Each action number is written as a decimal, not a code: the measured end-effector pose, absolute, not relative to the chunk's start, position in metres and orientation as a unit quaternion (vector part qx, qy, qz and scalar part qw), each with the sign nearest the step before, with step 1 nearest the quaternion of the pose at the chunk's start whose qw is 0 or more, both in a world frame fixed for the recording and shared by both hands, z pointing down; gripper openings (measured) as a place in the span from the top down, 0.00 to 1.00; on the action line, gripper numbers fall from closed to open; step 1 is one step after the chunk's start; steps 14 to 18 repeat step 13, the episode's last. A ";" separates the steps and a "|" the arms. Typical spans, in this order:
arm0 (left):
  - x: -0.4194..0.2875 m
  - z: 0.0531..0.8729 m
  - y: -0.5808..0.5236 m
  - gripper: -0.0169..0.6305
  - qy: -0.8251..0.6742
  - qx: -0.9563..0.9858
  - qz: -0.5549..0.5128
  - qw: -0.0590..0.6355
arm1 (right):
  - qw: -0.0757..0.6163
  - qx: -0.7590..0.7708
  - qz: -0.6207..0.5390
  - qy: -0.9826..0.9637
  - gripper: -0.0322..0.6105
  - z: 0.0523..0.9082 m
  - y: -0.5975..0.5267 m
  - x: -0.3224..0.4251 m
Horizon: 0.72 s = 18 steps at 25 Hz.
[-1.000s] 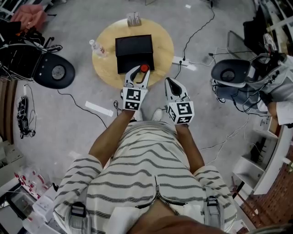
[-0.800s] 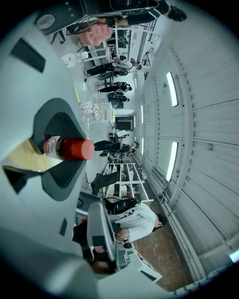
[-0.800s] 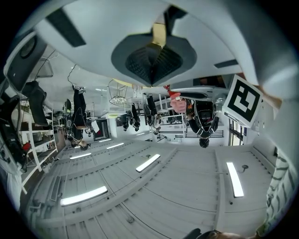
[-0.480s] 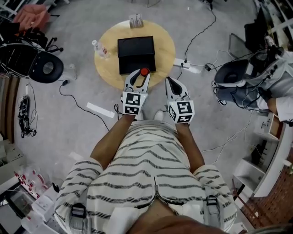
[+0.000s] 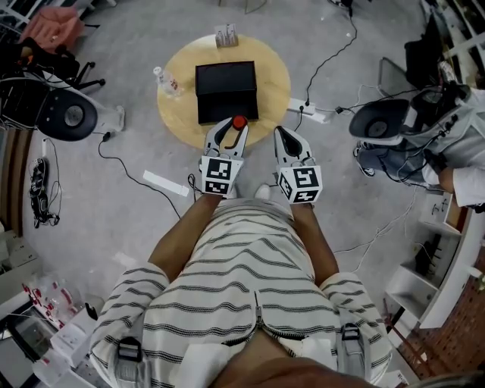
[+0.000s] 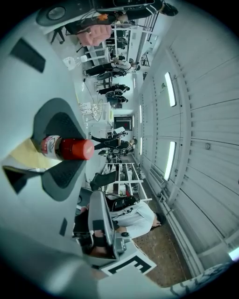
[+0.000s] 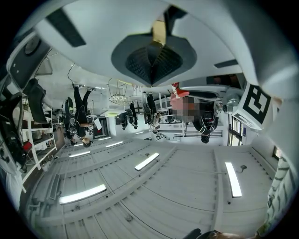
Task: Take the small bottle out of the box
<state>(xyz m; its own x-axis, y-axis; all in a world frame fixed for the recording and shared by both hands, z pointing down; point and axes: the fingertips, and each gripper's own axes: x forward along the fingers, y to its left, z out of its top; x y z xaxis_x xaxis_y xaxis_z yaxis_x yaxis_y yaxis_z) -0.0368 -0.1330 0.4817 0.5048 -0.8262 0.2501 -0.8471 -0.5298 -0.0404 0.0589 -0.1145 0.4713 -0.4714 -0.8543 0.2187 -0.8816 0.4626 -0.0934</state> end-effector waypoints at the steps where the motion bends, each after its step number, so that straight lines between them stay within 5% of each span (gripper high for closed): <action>1: -0.037 0.481 -0.132 0.75 -0.483 0.866 0.119 0.044 | 0.069 0.509 0.097 -0.852 0.92 0.471 -0.115 0.059; 18: -0.039 0.479 -0.125 0.75 -0.479 0.869 0.119 0.046 | 0.067 0.507 0.094 -0.854 0.92 0.469 -0.113 0.054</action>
